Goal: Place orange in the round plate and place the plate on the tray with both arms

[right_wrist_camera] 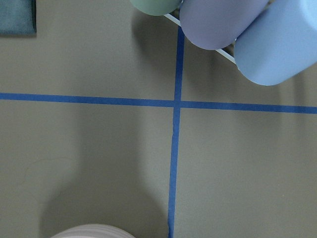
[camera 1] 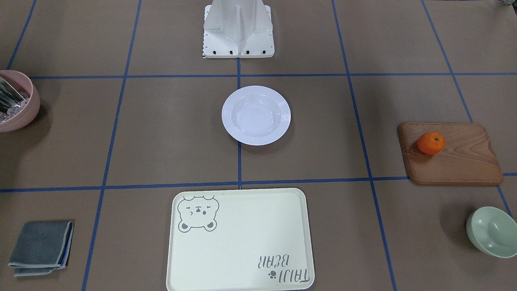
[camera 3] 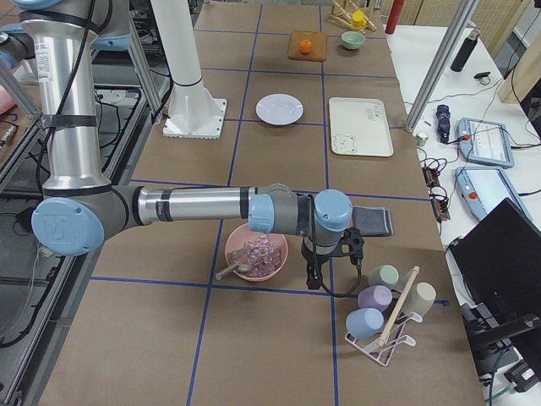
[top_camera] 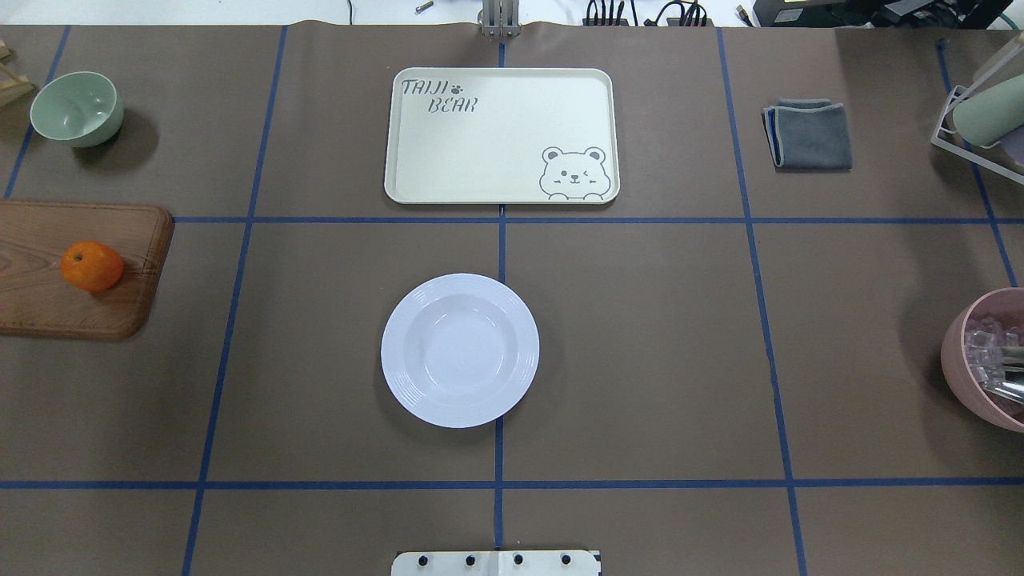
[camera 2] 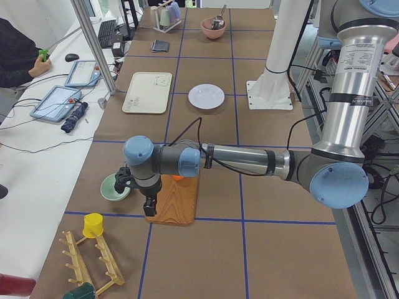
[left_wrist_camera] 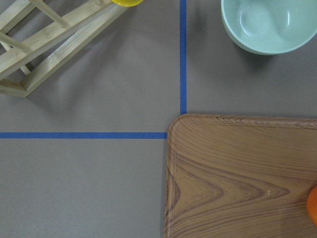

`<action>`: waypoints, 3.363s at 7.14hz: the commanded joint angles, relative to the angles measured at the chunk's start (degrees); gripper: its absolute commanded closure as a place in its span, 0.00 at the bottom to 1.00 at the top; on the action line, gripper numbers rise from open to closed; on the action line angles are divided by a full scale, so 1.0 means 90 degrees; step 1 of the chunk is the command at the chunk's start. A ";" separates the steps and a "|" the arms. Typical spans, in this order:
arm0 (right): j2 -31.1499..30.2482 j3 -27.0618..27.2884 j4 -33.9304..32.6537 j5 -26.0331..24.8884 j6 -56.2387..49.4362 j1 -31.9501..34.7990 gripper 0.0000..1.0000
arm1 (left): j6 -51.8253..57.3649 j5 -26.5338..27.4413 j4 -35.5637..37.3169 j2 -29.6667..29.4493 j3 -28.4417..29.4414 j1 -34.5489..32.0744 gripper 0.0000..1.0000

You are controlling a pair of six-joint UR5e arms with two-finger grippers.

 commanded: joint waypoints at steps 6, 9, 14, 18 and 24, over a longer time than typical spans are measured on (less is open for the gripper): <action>0.0020 0.0007 0.0000 0.0011 -0.0001 -0.0007 0.00 | -0.0006 -0.0050 -0.0012 -0.0254 -0.0611 0.1129 0.02; 0.0020 0.0027 0.0000 0.0021 -0.0001 0.0003 0.00 | -0.1777 -0.0030 -0.0341 -0.0176 -0.1091 0.2105 0.02; 0.0079 0.0036 0.0000 0.0021 -0.0011 0.0003 0.00 | -0.2408 0.0429 -0.1690 -0.0088 -0.0213 0.2929 0.02; 0.0070 0.0173 -0.0010 0.0060 -0.0021 0.0003 0.00 | -0.2516 0.0429 -0.1721 -0.0127 -0.0095 0.3319 0.02; 0.0215 0.0183 -0.0049 -0.0067 -0.0011 -0.0153 0.00 | -0.2535 0.0381 -0.1614 -0.0020 -0.0618 0.3214 1.00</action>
